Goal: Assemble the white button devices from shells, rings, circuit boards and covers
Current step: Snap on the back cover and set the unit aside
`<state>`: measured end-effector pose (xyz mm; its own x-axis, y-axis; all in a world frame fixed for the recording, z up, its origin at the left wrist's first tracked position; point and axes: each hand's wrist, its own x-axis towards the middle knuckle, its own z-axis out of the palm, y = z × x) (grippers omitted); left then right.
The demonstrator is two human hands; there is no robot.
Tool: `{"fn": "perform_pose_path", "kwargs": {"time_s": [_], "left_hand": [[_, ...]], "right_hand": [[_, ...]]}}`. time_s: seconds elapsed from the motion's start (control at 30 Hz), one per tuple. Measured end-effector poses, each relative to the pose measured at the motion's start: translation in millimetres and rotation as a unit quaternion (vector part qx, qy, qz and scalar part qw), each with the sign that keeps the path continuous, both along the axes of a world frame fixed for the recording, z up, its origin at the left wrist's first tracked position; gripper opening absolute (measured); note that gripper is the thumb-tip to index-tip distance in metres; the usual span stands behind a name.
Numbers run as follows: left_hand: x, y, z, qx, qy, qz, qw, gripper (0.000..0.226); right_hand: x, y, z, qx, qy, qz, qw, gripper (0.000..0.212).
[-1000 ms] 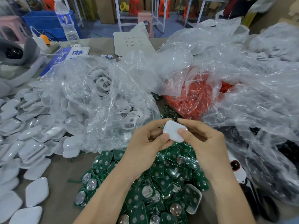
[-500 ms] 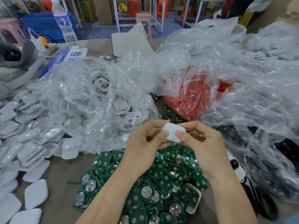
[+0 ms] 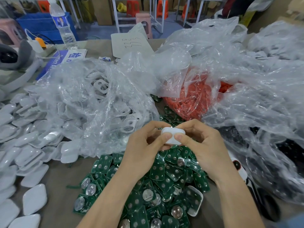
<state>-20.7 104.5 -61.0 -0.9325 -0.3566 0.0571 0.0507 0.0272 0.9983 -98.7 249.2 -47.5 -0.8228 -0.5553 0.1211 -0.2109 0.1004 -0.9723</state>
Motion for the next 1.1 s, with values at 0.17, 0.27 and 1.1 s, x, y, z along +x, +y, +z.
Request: {"fn": "perform_pose_path", "kwargs": {"time_s": [0.17, 0.27, 1.1], "left_hand": [[1, 1, 1, -0.049, 0.035, 0.018, 0.998, 0.018], [2, 3, 1, -0.050, 0.049, 0.027, 0.997, 0.013], [1, 2, 11, 0.077, 0.073, -0.022, 0.994, 0.034]], "right_hand": [[4, -2, 3, -0.016, 0.046, -0.012, 0.999, 0.019], [7, -2, 3, -0.021, 0.064, -0.026, 0.997, 0.023], [5, 10, 18, -0.037, -0.009, 0.008, 0.999, 0.037]]}}
